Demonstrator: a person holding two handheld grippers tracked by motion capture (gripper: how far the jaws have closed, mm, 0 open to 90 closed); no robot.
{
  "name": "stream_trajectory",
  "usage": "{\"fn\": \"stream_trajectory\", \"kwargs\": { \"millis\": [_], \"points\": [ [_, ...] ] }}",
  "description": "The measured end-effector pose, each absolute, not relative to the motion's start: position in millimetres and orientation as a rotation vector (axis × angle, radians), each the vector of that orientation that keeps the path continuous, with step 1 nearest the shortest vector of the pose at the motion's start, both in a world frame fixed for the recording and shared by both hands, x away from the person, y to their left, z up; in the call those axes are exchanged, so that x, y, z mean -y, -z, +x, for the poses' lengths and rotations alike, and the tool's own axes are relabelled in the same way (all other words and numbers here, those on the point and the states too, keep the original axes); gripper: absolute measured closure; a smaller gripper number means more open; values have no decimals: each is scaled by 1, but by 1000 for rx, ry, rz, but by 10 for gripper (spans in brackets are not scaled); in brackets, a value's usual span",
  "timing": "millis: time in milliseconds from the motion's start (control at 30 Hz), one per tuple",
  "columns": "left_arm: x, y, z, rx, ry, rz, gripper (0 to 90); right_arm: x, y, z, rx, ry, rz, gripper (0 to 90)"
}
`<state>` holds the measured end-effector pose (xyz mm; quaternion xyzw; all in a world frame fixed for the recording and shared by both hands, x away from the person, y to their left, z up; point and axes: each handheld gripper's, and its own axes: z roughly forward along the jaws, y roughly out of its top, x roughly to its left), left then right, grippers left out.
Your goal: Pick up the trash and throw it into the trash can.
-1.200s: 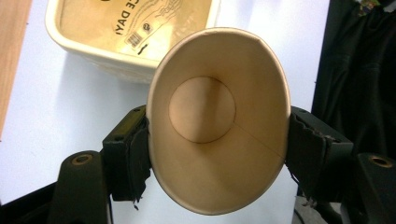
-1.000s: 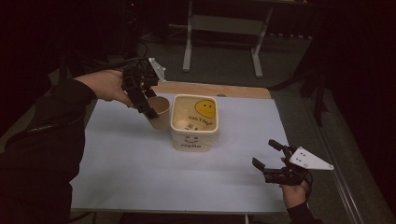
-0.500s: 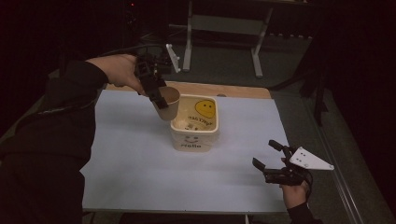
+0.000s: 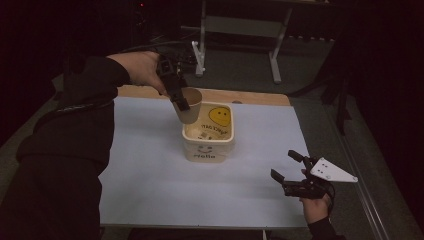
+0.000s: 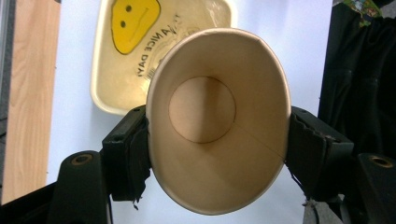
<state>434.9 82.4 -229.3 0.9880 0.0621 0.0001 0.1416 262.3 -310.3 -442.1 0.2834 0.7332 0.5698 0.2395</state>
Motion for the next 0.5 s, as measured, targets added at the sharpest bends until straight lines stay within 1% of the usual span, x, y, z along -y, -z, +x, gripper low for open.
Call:
{"fn": "stream_trajectory", "kwargs": {
  "millis": [500],
  "points": [
    [-58,216,444,-142,-31,2844,308,312,442,262,-2006,-1562,779,103]
  ]
}}
